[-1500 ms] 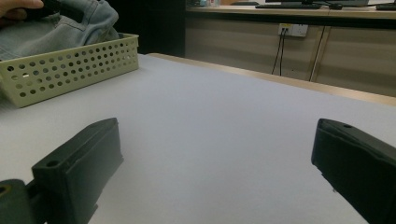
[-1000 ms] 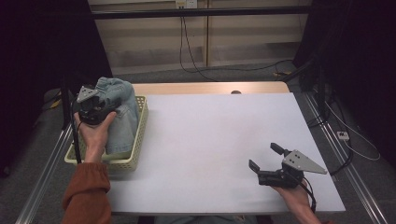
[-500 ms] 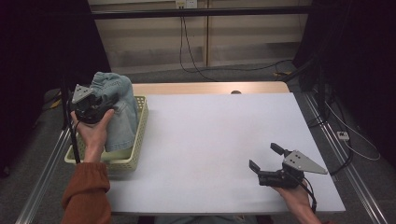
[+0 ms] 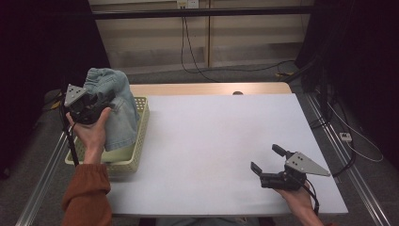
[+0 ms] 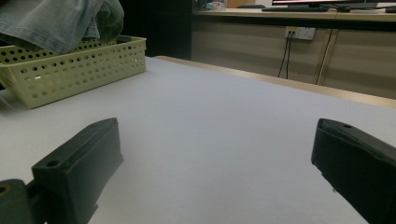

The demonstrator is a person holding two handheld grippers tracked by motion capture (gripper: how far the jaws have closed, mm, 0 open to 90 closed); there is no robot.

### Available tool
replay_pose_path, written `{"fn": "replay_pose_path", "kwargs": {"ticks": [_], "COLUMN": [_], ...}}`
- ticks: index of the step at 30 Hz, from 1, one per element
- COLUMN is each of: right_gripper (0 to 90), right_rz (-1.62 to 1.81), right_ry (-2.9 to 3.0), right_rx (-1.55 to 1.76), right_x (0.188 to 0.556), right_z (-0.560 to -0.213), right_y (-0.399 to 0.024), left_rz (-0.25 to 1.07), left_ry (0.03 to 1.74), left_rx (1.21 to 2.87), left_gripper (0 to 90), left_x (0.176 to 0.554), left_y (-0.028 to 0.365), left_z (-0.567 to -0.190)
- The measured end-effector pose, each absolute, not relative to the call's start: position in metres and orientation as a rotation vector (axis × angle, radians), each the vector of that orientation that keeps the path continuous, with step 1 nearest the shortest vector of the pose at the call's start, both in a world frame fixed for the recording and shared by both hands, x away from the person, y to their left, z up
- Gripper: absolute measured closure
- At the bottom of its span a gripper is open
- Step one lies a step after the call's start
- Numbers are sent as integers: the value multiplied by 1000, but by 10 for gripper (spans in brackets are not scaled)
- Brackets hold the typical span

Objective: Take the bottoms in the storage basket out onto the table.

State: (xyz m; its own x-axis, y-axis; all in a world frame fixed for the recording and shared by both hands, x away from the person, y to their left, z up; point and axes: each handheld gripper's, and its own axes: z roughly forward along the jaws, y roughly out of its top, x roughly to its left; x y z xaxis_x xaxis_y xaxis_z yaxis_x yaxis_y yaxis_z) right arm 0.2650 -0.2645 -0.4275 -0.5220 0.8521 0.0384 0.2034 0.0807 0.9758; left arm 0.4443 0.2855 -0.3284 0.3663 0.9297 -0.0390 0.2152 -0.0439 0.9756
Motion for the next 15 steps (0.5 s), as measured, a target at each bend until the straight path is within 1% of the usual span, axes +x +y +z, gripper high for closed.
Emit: {"fn": "replay_pose_path", "kwargs": {"ticks": [10, 15], "right_gripper": [16, 16], "right_rz": [1480, 1478], "right_ry": [1793, 1796], "right_rx": [1044, 1038], "right_x": [265, 265], "right_z": [-427, -427], "right_y": [-264, -264], "left_rz": [844, 836], "left_ry": [1023, 1014], "left_rx": [1477, 1461], "left_gripper": [689, 690], "left_x": [436, 433], "left_y": [283, 281], "left_z": [-320, -316]}}
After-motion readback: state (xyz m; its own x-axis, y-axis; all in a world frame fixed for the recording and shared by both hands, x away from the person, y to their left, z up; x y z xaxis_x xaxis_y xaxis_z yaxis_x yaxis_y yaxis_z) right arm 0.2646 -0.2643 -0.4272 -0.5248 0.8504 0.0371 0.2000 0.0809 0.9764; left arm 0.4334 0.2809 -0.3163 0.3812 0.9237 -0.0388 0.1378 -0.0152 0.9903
